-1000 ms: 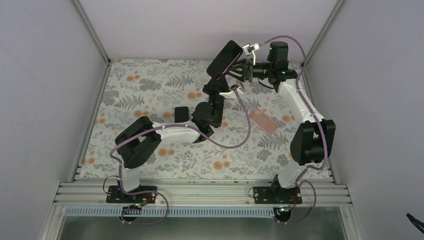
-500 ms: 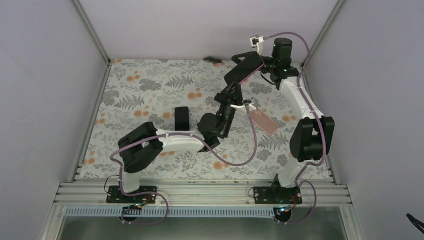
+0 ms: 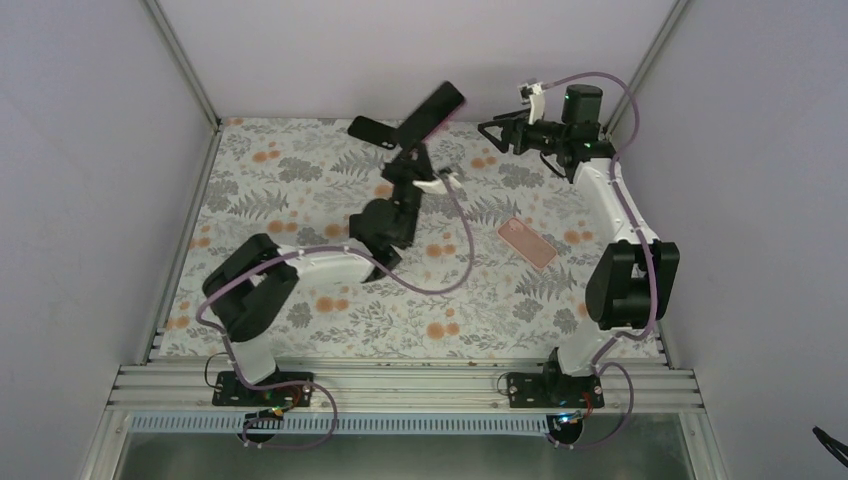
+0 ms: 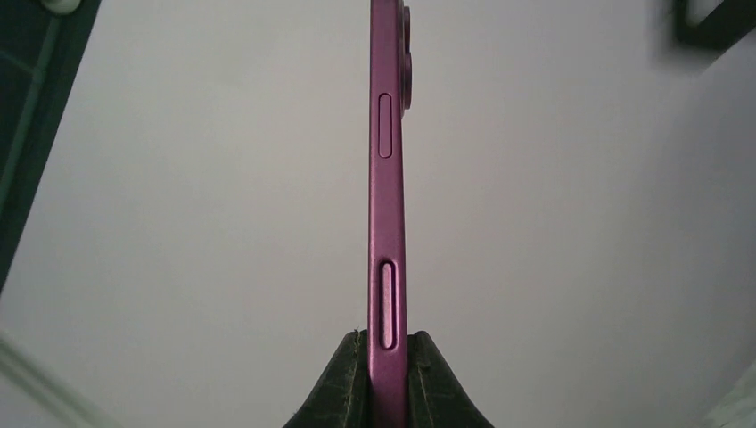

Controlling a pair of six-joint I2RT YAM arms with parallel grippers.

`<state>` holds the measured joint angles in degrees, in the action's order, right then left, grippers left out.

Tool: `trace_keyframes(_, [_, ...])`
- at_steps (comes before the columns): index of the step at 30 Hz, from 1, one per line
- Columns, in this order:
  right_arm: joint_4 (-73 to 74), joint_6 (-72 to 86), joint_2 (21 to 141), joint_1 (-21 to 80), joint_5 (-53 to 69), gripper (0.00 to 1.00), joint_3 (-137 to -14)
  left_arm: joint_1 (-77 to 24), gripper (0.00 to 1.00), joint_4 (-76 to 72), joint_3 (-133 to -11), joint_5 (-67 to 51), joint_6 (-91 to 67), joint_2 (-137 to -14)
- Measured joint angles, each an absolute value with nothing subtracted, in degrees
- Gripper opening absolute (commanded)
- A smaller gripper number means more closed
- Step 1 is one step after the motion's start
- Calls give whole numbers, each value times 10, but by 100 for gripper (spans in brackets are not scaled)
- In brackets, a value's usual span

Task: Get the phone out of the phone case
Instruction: Place the phone at the center of the board.

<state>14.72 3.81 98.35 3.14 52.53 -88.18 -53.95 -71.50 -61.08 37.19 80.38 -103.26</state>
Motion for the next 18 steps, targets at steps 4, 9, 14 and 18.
trace_keyframes(4, [190, -17, 964, 25, 499, 81, -873, -457, 2, -699, -568, 365, 801, -985])
trace_keyframes(9, [252, -87, 951, 25, 488, 86, -874, -385, 2, -675, -520, 374, 787, -951])
trace_keyframes(14, [314, -137, 951, 25, 484, 90, -874, -331, 2, -667, -468, 392, 790, -963])
trace_keyframes(18, [356, -173, 950, 25, 486, 100, -868, -283, 2, -675, -396, 408, 802, -979])
